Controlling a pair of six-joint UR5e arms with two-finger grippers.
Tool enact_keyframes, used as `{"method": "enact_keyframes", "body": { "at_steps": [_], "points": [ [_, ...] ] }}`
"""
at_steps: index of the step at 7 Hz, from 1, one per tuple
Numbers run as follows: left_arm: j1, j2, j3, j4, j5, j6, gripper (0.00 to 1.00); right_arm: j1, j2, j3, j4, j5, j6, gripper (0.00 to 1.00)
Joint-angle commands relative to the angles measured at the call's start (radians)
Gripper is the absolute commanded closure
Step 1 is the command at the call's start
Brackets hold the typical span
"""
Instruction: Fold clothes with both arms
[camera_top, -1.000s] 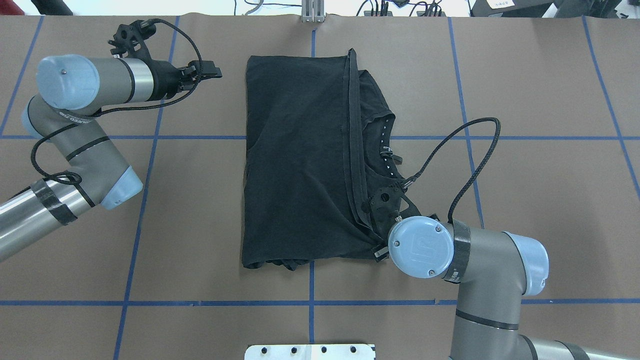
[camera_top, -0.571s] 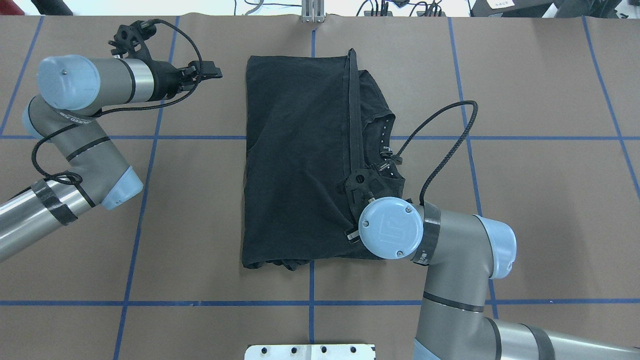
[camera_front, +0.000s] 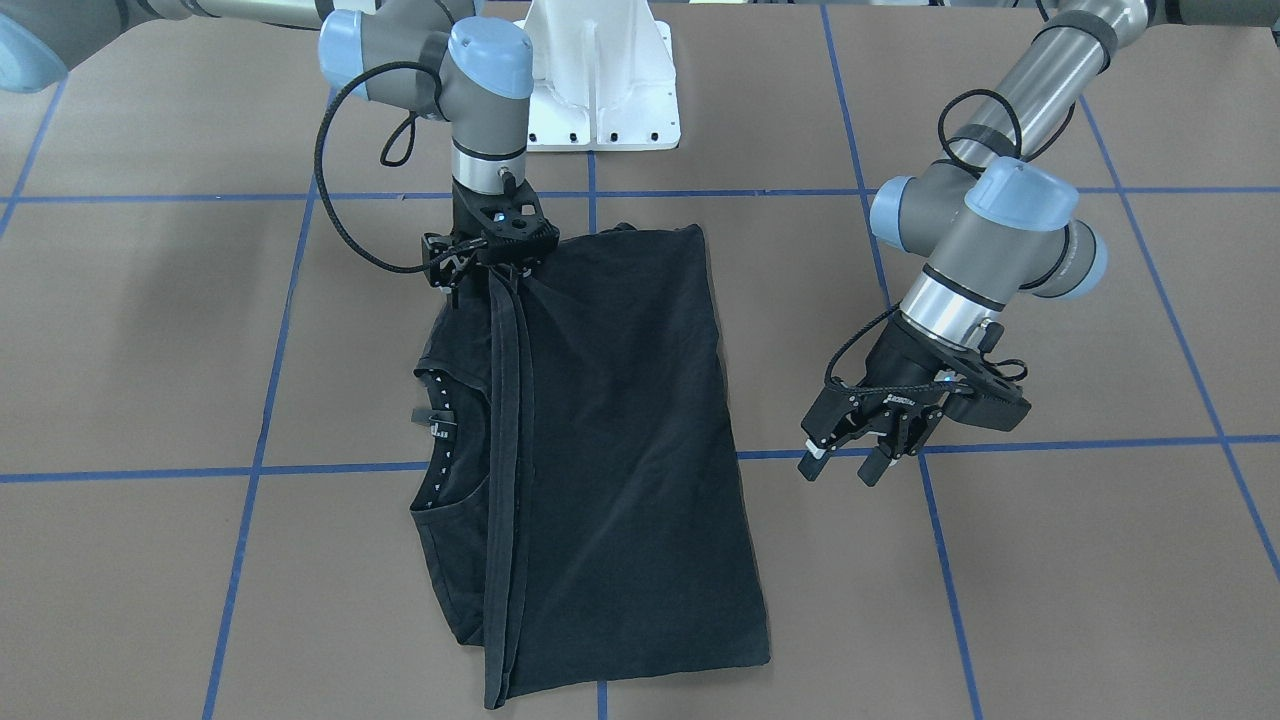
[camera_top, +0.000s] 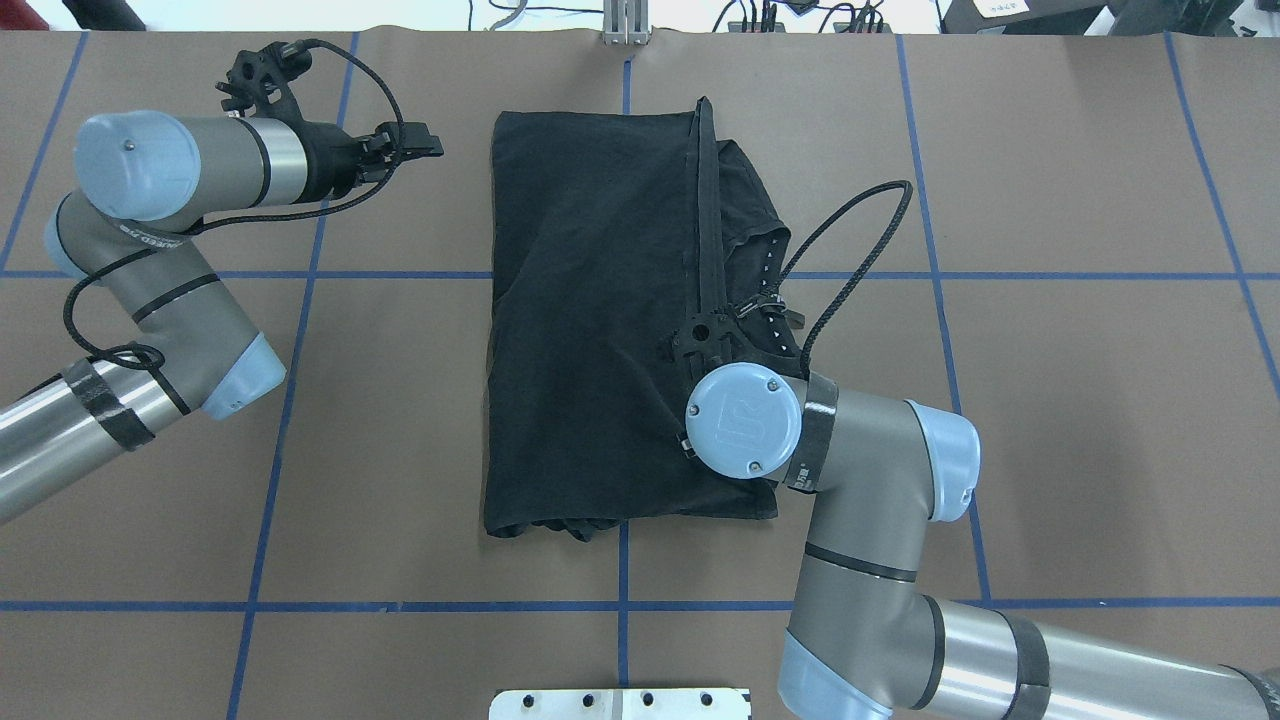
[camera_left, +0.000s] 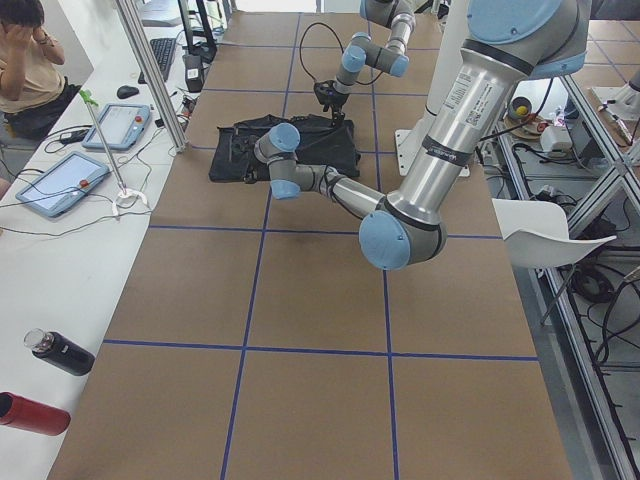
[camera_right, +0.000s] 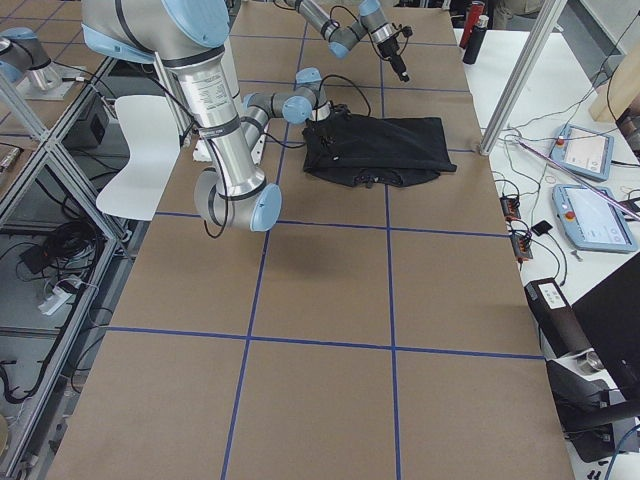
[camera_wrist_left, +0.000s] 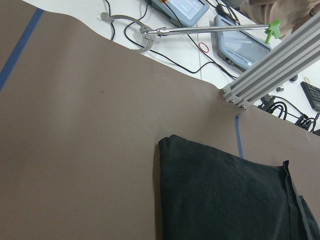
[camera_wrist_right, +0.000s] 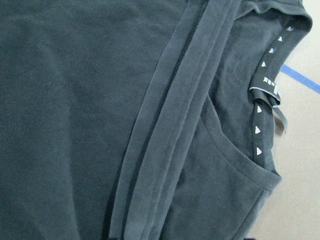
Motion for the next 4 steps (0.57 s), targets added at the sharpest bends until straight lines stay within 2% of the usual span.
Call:
{"method": "enact_keyframes", "body": {
  "at_steps": [1,4],
  "points": [
    [0.001,0.001,0.001,0.000,0.000,0.000,0.09,0.000,0.019,-0.021,0.011,0.003,0.004,0.13],
    [0.001,0.000,0.000,0.000,0.000,0.000,0.09,0.000,0.018,-0.052,0.011,0.009,0.001,0.13]
  ]
}}
